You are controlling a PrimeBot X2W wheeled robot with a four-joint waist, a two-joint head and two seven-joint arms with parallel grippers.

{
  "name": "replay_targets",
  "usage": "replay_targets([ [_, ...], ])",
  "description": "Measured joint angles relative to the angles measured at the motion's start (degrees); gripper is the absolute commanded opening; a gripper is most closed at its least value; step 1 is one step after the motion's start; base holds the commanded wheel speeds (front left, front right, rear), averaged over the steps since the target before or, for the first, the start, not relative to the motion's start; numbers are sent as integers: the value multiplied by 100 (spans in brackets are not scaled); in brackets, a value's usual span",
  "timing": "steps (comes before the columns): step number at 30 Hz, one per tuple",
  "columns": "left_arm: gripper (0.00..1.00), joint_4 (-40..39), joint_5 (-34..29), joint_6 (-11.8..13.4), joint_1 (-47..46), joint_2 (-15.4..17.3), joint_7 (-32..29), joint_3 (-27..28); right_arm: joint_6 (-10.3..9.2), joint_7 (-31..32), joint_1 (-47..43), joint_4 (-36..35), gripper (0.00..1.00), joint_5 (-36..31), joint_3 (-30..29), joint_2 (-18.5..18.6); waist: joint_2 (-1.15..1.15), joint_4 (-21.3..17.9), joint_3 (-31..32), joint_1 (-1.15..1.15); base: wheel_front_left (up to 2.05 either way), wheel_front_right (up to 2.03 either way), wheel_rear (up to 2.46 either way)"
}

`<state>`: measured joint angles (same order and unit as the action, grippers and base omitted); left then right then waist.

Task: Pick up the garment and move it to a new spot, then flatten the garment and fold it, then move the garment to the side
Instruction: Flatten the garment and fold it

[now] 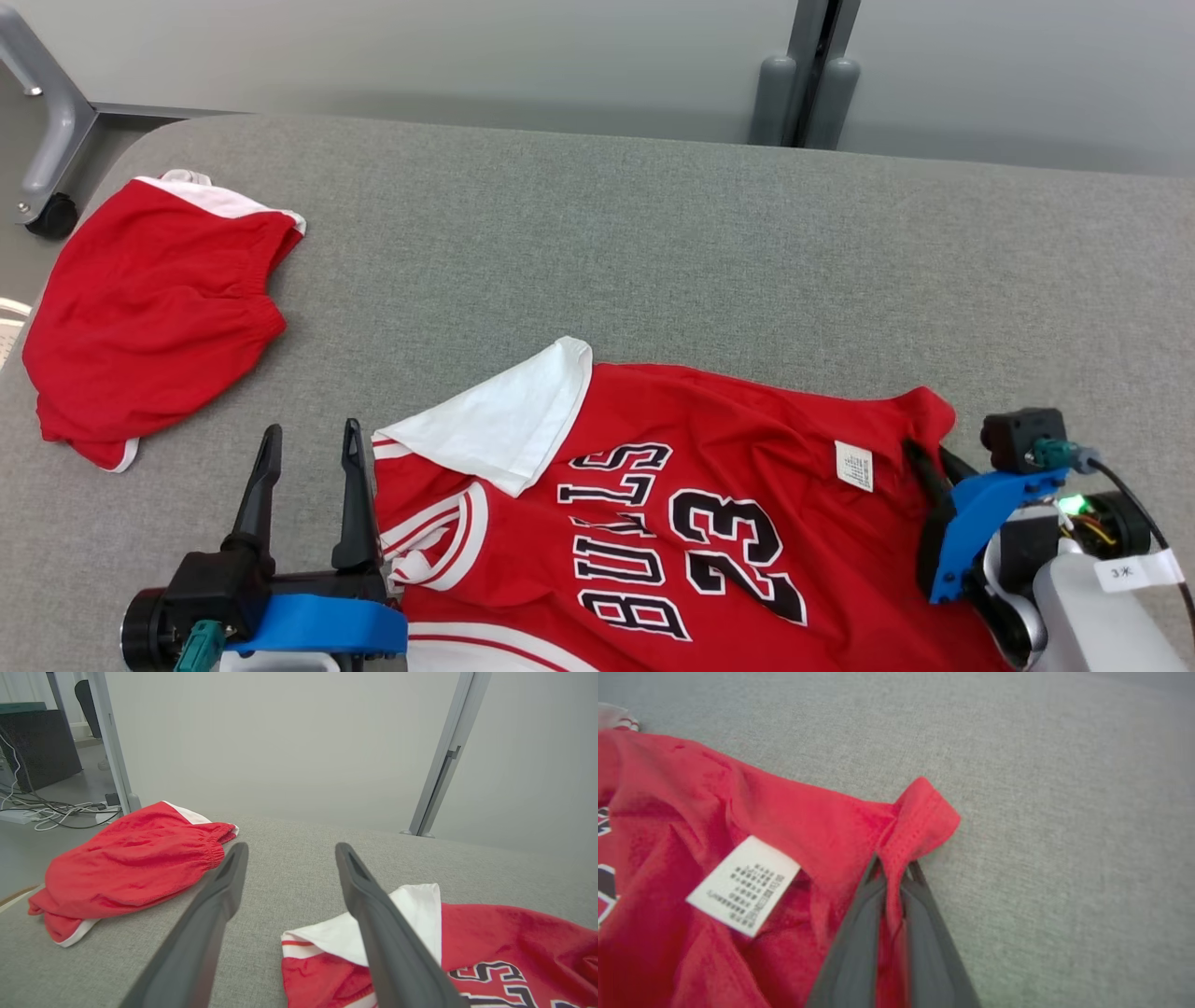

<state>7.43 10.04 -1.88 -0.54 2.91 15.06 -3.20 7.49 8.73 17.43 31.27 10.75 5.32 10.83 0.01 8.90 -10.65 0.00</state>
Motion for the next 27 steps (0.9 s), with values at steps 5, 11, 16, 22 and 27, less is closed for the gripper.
replay_targets([
  [5,100,18,0,-15,-81,0,0,4,0,-294,555,36,0,153,-83,116,0,6,-26,0,0,0,0],
  [11,100,37,0,-22,-143,0,0,-62,0,-426,1538,309,0,201,-393,266,0,73,-88,0,0,0,0],
  [16,100,51,58,-10,-195,1,0,-118,0,-445,2087,1083,100,131,-621,303,0,172,-161,0,0,0,0],
  [22,100,52,98,35,-191,1,0,-108,0,-1106,2226,1660,100,71,-636,265,-1,166,-147,0,0,0,0],
  [27,100,57,22,33,-64,1,0,54,0,-1795,1960,1660,100,168,-570,279,-1,24,9,0,0,0,0],
])
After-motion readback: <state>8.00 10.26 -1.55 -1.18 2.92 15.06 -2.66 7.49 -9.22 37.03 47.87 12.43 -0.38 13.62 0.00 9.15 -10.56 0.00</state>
